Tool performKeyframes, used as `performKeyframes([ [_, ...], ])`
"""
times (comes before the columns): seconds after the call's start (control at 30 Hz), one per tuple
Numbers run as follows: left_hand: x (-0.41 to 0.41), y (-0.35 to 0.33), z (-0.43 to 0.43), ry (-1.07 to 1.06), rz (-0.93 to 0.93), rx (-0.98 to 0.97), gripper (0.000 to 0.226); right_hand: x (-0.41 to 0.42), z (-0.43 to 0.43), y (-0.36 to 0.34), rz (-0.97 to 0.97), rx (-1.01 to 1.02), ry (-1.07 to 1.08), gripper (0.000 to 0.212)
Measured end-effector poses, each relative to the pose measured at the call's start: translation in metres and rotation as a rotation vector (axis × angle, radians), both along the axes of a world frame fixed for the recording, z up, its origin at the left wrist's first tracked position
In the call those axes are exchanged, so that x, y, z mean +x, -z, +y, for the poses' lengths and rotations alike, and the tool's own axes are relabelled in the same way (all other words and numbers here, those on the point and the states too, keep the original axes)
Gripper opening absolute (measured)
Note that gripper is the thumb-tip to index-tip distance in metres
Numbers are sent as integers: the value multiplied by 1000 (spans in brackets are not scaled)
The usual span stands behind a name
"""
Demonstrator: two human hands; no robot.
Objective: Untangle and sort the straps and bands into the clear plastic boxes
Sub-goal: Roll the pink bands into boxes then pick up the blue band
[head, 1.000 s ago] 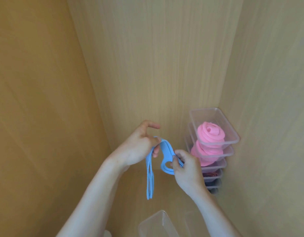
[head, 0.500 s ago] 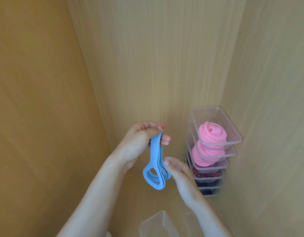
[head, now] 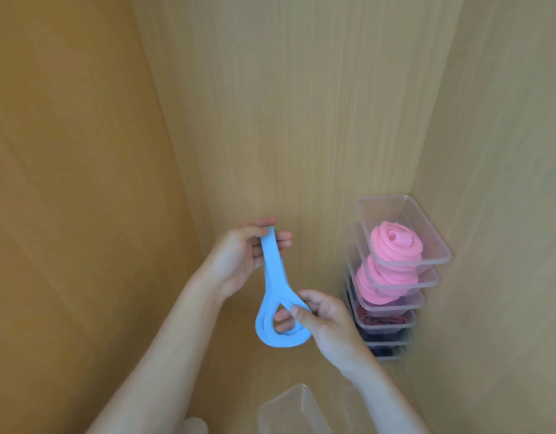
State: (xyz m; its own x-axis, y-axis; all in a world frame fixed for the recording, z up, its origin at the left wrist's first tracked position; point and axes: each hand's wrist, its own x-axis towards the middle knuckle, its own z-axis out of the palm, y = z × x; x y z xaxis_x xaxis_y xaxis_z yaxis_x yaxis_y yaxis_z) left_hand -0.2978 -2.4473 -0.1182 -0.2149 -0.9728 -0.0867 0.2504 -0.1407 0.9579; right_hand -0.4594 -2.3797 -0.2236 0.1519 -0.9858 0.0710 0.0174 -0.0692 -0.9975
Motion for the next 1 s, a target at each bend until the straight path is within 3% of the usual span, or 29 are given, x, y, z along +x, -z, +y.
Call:
performKeyframes([
  [0.2,13,24,-10,-3,-90,79,32,-1,1,1,79,48,28,16],
  [0.37,17,33,-9,48,-580,40,41,-8,0,-2,164,77,49,20],
  [0.47,15,48,-5,81,-761,11,46,-13,2,-9,188,71,21,21],
  [0.57,17,69,0,42,-873,-211,61,-19,4,-14,207,64,16,21],
  [0.7,18,90,17,325,-887,-384,89,-26,6,-16,196,58,17,22],
  [1.0,-5,99,49,148,-564,-310,35,-27,11,-24,153,7,34,19],
])
